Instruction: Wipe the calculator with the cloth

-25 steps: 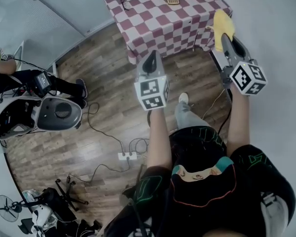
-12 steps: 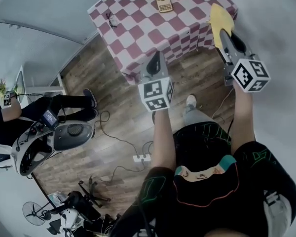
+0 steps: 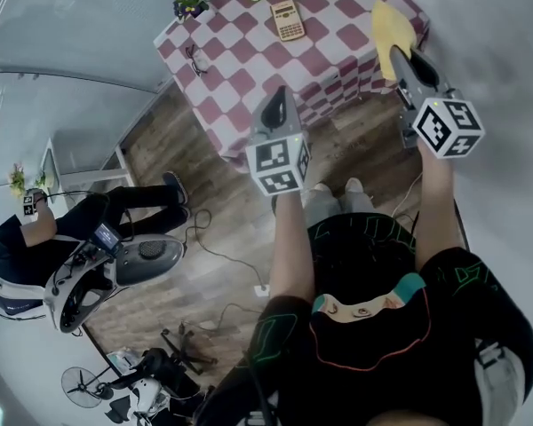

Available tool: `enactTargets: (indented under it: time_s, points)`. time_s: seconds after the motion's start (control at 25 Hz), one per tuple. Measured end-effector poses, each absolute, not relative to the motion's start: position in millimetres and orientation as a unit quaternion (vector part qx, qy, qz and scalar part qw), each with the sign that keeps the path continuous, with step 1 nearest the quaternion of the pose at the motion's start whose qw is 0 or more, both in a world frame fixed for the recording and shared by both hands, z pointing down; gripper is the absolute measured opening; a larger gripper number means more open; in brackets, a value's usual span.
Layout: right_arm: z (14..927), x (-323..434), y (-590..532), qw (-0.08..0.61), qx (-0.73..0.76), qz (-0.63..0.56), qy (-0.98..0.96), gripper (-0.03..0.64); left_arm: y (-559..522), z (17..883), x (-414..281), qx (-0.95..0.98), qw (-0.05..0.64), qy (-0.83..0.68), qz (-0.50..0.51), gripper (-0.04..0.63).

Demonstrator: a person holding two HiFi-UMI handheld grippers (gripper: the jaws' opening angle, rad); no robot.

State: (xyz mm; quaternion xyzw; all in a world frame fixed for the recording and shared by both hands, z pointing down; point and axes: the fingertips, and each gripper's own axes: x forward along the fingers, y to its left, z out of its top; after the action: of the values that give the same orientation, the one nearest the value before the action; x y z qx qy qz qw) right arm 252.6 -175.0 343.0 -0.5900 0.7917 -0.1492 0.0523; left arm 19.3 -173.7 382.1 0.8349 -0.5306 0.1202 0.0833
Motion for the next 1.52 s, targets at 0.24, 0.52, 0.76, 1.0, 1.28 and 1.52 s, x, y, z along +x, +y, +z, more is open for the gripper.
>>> enactTargets:
  time_s: [0.24,0.52,0.76,1.0,1.28,1.52]
  points:
    - [352.7,251.7,-202.2,0.03,-0.586,-0.14,0.798,0.066,-203.3,388.8,27.0,0.838,0.089,-0.527,0.114,0.009]
    - [370.8,245.5,-250.6,-0.007,-0.584,-0.131,0.801,0.066,-249.7,402.0,21.4,0.835,0.104,-0.529,0.108,0.009]
    - [388.6,211.2,-308.9,-0.054,-0.559,-0.117,0.819,0.066,-294.8,424.2,-1.6,0.825,0.131,-0.536,0.121,0.009]
    - [407.3,178.9,-361.0,-0.116,-0.523,-0.105,0.838,0.066,-333.1,448.7,-14.2,0.821,0.166,-0.534,0.119,0.009]
    - [420.7,140.1,-409.5,-0.185,-0.478,-0.077,0.855,0.066,-364.8,467.0,-33.3,0.816,0.188,-0.535,0.107,0.009]
    - [439.4,105.1,-438.1,-0.246,-0.414,-0.039,0.876,0.066,-387.3,473.1,-42.6,0.821,0.189,-0.528,0.105,0.009]
